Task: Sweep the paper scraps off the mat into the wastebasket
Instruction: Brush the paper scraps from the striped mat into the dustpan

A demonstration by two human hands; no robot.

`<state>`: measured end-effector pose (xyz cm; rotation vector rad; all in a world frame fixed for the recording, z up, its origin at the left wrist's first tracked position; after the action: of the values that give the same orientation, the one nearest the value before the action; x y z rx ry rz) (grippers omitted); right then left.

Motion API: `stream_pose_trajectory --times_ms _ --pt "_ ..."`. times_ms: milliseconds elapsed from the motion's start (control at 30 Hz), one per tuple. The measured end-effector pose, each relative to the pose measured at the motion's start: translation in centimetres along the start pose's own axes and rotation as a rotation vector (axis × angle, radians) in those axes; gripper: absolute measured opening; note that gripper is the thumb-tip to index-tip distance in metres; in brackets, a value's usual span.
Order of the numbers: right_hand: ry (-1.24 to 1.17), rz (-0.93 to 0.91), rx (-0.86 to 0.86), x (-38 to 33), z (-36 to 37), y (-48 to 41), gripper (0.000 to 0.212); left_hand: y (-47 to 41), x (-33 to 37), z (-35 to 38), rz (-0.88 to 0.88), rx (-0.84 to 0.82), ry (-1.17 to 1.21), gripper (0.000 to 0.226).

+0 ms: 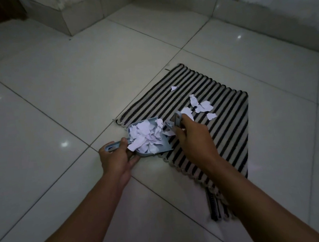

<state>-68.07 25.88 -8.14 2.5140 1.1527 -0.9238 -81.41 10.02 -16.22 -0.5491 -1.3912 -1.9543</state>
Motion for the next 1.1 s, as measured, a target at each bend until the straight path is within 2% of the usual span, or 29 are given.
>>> stream_pose_trajectory --times_ms 67,233,400,500,567,600,700,800,933,1033,1100 --pt "-0.034 0.005 -0.024 0.0 -0.1 0.3 0.019 0.3 0.0 0.2 -0.008 -0.006 0.004 0.038" --pt "-0.080 0.062 0.090 0.4 -1.2 0.5 0.018 0.6 0.0 0.6 -0.008 -0.017 -0.011 0.035" --pt "-0.096 -0.010 -0.085 -0.7 0.4 2.0 0.017 0.6 -0.4 0.3 -0.006 -0.004 -0.020 0.045" --pt "-0.177 0.052 0.016 -0.4 -0.5 2.4 0.021 1.0 -0.5 0.1 -0.001 -0.002 -0.016 0.041" --pt "-0.116 0.090 0.108 0.2 -1.4 2.6 0.024 1.3 -0.5 0.0 -0.001 -0.002 -0.014 0.033" --pt "-0.101 0.100 0.102 0.4 -1.3 2.8 0.023 1.5 -0.5 -0.1 -0.002 0.000 -0.014 0.031" --pt "-0.153 0.051 -0.030 -0.4 0.1 3.9 0.012 1.8 -0.7 -0.2 -0.007 0.012 -0.009 0.034" --pt "-0.077 -0.045 -0.017 -1.4 0.7 4.7 0.016 1.9 -0.9 -0.5 -0.002 0.020 -0.019 0.042" --pt "-0.195 0.060 0.049 -0.8 -1.1 3.9 0.024 1.9 -1.0 -0.8 0.004 0.025 -0.021 0.041" --pt "-0.120 0.129 0.131 0.2 -1.9 2.9 0.023 2.0 -1.0 -1.1 0.011 0.040 -0.002 0.032" --pt "-0.113 0.122 0.087 -0.1 -1.1 3.1 0.019 2.1 -1.0 -1.0 0.010 0.041 0.009 0.031"
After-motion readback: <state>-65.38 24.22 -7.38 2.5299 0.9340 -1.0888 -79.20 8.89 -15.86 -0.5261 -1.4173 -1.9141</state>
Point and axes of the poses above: each hand's wrist, its own y-axis away from the middle knuckle, its own z-axis out of the palm, x = y × z, the point moved 3 cm from there along -y, towards the middle knuckle, and after that the axes turned 6 degrees about y, right-handed, at the moved point
